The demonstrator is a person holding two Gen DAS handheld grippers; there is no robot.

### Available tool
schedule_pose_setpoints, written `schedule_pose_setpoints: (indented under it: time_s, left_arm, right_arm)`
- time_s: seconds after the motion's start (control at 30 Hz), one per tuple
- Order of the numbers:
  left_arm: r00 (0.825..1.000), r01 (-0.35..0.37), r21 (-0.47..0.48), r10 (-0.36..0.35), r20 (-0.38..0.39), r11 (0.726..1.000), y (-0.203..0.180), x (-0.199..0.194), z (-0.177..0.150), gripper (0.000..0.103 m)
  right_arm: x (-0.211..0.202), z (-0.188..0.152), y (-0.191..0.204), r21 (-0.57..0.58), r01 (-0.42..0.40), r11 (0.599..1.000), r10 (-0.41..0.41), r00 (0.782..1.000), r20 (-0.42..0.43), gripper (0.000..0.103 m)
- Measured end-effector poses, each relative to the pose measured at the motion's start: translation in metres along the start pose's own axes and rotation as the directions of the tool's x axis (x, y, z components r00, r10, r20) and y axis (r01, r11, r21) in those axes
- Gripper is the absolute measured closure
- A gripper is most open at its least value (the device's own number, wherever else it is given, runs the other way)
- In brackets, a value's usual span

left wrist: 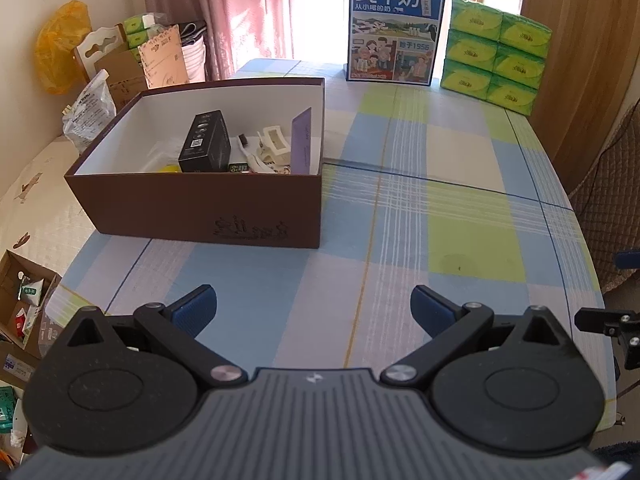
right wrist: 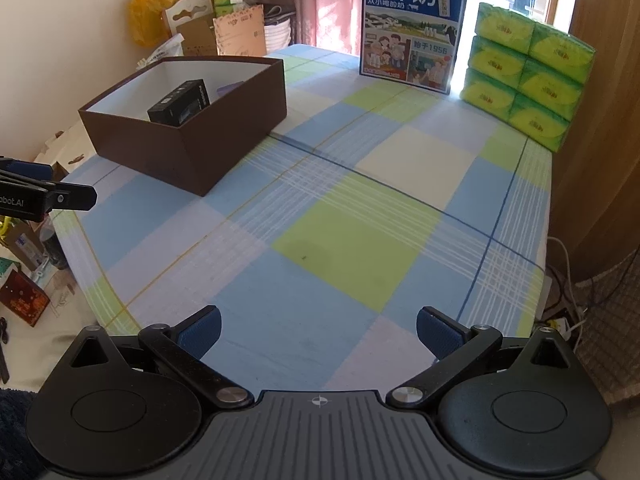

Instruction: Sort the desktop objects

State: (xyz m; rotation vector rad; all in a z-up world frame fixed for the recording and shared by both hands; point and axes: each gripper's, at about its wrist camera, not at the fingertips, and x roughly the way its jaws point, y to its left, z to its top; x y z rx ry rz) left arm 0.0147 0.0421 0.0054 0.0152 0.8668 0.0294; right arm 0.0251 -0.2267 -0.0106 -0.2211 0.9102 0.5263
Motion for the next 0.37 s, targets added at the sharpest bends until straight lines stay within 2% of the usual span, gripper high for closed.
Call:
schedule_pose_setpoints:
  time_s: [0.37]
  left_arm:
    - [1.000,0.005,0.004,-0.005,-0.003,1.000,-0.0022,0.0036,0.0025,0.001]
  right_arm:
    - [0.0068,0.0039,0.0004,-0.004,-0.009,1.000,0.009,1.000,-0.006,0.002]
